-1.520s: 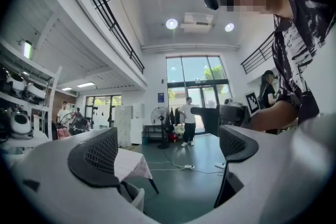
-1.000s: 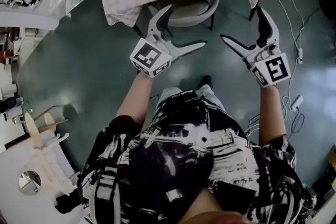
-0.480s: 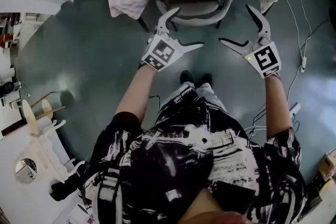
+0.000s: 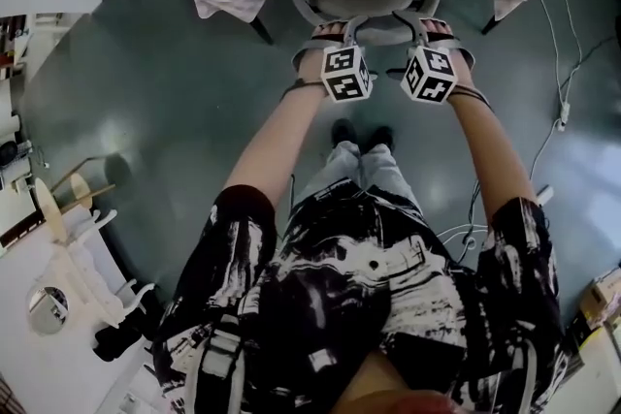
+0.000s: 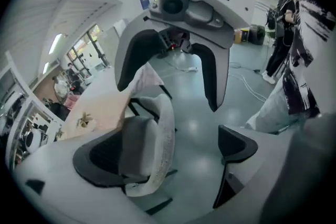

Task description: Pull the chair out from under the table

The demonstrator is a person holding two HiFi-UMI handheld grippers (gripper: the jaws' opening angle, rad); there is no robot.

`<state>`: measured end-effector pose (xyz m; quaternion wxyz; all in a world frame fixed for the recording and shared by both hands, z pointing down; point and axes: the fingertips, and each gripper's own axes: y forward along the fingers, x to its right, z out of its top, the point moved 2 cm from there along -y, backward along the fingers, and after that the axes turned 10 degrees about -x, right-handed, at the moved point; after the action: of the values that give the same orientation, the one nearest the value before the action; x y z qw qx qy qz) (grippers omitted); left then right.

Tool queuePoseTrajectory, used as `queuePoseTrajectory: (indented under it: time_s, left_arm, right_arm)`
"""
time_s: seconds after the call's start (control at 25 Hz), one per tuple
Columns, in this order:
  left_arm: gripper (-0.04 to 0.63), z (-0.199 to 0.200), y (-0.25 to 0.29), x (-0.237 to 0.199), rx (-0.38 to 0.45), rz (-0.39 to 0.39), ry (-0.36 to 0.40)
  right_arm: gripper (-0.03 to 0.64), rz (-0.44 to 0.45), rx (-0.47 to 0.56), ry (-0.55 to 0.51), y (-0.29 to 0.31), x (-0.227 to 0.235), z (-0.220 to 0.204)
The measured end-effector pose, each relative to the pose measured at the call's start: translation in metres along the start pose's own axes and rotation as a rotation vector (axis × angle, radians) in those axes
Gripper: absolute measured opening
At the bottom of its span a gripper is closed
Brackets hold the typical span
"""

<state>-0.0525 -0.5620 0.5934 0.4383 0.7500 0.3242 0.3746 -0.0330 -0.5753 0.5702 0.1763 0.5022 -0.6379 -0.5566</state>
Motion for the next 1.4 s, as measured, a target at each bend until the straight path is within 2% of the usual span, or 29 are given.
queuePoseTrajectory:
  time_s: [0.16,0.4,0.64,0.68,0.72,0.76,0.8,0.84,0.92,1.0,1.4]
  left_arm:
    - [0.566,-0.031,0.054,0.010,-0.116,-0.040,0.032]
    - [0.544,-0.044,0.094,0.005,-0.177,-0.057,0.046]
    - [0.446,-0.053,0.123,0.002,-0.231,-0.055,0.070]
    - [0.404,-0.054,0.127,0.001,-0.237,-0.045,0.068]
    - [0.347,-0.056,0.130,0.000,-0.243,-0.031,0.071]
    - [0.277,-0.057,0.132,-0.001,-0.253,-0.011,0.083]
    - [0.205,-0.058,0.133,-0.002,-0.267,0.009,0.105]
    - [0.147,-0.059,0.134,-0.002,-0.284,0.023,0.136]
    - [0.087,-0.060,0.136,0.001,-0.312,0.028,0.199]
    - [0.072,-0.060,0.138,0.003,-0.324,0.020,0.229]
    - [0.052,-0.059,0.137,0.009,-0.325,-0.033,0.225]
  right_arm:
    - [0.575,0.084,-0.100,-0.085,0.065,-0.020,-0.012]
    - [0.574,0.153,-0.182,-0.128,0.115,-0.025,-0.029]
    - [0.564,0.166,-0.223,-0.188,0.143,-0.026,-0.036]
    - [0.534,0.159,-0.230,-0.206,0.146,-0.026,-0.037]
    - [0.468,0.146,-0.239,-0.228,0.149,-0.026,-0.038]
    - [0.354,0.127,-0.250,-0.250,0.151,-0.024,-0.038]
    - [0.202,0.107,-0.262,-0.270,0.152,-0.023,-0.039]
    - [0.103,0.093,-0.275,-0.284,0.153,-0.023,-0.039]
    - [0.073,0.082,-0.293,-0.281,0.155,-0.024,-0.040]
    - [0.061,0.079,-0.294,-0.260,0.156,-0.025,-0.040]
    - [0.046,0.113,-0.278,-0.207,0.154,-0.028,-0.039]
